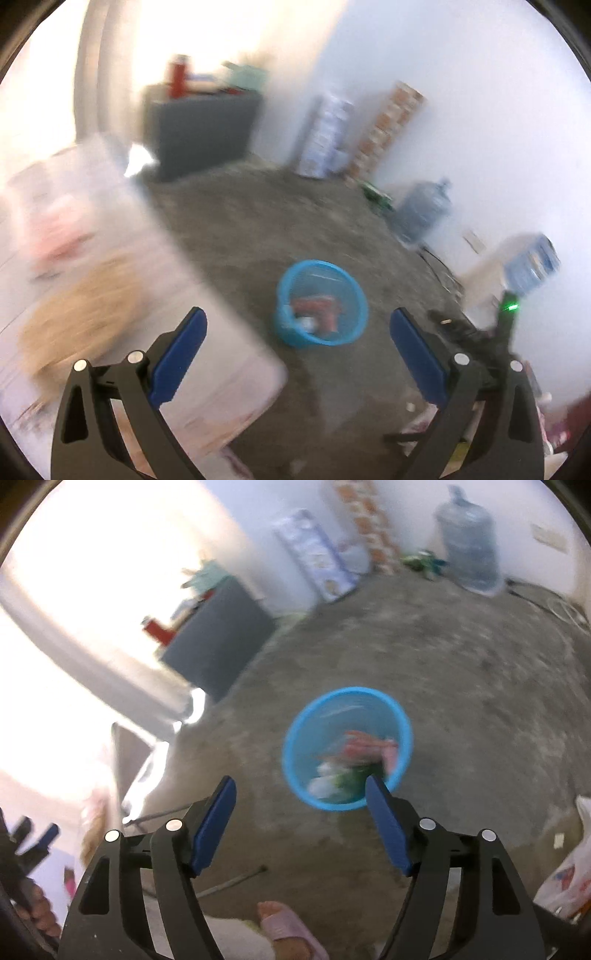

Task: Collect trash
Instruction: 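Move both tools back toward the table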

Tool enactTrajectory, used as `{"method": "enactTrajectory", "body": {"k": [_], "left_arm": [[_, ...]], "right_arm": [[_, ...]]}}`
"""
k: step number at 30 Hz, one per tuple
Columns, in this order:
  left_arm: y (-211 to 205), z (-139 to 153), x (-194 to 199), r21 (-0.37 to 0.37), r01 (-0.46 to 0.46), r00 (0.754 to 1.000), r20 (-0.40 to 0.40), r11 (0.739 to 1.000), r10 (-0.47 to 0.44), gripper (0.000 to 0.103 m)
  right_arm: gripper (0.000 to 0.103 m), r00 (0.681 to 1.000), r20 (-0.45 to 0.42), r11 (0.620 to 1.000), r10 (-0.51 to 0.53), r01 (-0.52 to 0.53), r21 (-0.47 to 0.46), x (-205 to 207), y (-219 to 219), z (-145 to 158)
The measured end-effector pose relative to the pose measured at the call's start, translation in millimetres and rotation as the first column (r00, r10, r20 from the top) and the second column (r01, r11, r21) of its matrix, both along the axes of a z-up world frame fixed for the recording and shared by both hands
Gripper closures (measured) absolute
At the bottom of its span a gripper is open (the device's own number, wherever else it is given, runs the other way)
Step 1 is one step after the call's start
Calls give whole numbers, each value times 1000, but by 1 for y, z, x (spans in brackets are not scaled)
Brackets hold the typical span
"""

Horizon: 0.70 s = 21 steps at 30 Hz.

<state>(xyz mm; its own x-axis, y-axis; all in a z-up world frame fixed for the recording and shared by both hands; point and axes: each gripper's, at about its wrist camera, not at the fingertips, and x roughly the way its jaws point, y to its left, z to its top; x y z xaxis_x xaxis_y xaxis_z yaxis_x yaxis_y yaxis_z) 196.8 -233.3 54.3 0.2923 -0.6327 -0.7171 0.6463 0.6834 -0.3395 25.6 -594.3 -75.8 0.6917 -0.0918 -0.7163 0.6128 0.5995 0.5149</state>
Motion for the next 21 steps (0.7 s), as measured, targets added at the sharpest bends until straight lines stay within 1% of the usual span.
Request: {"method": "enactTrajectory", "body": {"k": [3,5,6,7,9,11,13,15,18,20,21], "left_arm": [[62,-2,0,-10,-121,992,22,993,122,6],[106,-5,-1,-16,-209,977,34,978,210,6],[131,-7,-2,-19,-265,963,39,964,265,6],[147,-10,-2,-27,-299,954,34,954,299,6],[185,-17,-2,-42,-379,925,3,924,380,6],[211,-26,-3,-53,-435,901,-30,899,434,6],[234,-34,0,-62,-469,883,-60,881,465,6],[245,-39,-1,-52,-487,873,-59,872,484,6],[265,-47,-2,-35,-509,860,-51,860,507,6],[280,-52,-1,-46,-515,856,-69,856,512,6],[283,-55,-1,-49,-519,854,-80,854,514,6]], "right_arm": [[33,995,26,995,101,-100,-18,31,29,23],[30,982,42,982,187,-185,-41,56,55,40],[29,968,51,969,246,-243,-53,74,72,50],[29,953,62,954,298,-294,-61,90,89,58],[27,922,72,924,380,-376,-69,120,117,68],[27,891,61,892,451,-447,-69,148,144,74],[27,847,56,849,528,-525,-54,181,174,77],[27,815,40,816,578,-577,-36,211,198,75],[27,779,5,779,627,-627,-16,254,228,64],[27,776,-63,775,627,-630,-53,277,241,52],[27,777,-90,776,623,-628,-51,286,245,46]]}}
